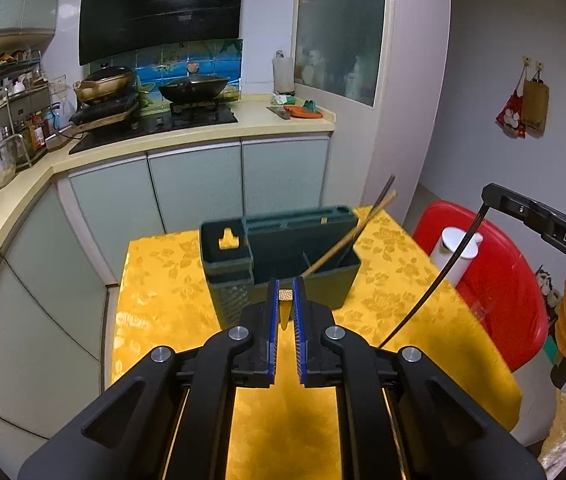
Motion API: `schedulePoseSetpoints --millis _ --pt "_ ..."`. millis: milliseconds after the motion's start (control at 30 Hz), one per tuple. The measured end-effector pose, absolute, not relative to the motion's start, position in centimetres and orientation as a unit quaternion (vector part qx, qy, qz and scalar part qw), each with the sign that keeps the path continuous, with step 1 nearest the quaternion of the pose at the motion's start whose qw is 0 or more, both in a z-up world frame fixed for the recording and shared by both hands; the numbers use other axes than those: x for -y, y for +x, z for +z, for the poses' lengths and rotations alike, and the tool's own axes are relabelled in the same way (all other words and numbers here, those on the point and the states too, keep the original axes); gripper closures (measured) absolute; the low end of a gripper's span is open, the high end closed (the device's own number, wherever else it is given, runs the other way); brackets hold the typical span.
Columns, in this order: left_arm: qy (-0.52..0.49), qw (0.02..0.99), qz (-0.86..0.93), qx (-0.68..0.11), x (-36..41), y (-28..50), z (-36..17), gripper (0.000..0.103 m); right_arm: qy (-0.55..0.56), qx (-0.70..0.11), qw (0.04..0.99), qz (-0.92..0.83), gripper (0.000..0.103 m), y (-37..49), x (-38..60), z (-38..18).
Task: Organize utensils
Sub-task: 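Carry both held chopsticks up and lower them into the green holder, then open both grippers to drop the chopsticks and withdraw from the holder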
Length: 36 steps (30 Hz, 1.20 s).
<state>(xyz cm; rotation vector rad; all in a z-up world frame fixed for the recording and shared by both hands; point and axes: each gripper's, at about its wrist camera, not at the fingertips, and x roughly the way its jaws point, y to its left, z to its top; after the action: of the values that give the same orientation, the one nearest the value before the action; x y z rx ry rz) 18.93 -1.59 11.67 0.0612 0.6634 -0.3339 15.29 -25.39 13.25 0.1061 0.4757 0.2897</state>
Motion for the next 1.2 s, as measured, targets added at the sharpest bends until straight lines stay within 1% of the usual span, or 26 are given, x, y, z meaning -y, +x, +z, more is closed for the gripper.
schedulePoseSetpoints --millis 300,500,633,800,1200 --pt "0.039 0.935 -0.148 -0.319 2.8 22.4 16.9 0.096 0.024 -0.202 0.974 0.102 0.095 18.5 25.2 18.0" --pt "0.038 0.935 -0.135 -0.326 3.5 24.9 17.8 0.097 0.037 -0.181 0.979 0.084 0.095 21.2 25.8 19.8" --pt "0.041 0.932 -0.127 -0.336 4.1 26.5 16.9 0.096 0.045 -0.174 0.981 0.079 0.095 22.8 25.8 20.3" --pt "0.043 0.926 -0.122 -0.356 4.7 28.1 15.2 0.096 0.062 -0.190 0.976 0.091 0.095 24.7 25.4 19.6" --pt "0.044 0.917 -0.099 -0.384 5.2 30.6 10.1 0.096 0.043 -0.254 0.962 0.088 0.095 27.7 22.6 14.2"
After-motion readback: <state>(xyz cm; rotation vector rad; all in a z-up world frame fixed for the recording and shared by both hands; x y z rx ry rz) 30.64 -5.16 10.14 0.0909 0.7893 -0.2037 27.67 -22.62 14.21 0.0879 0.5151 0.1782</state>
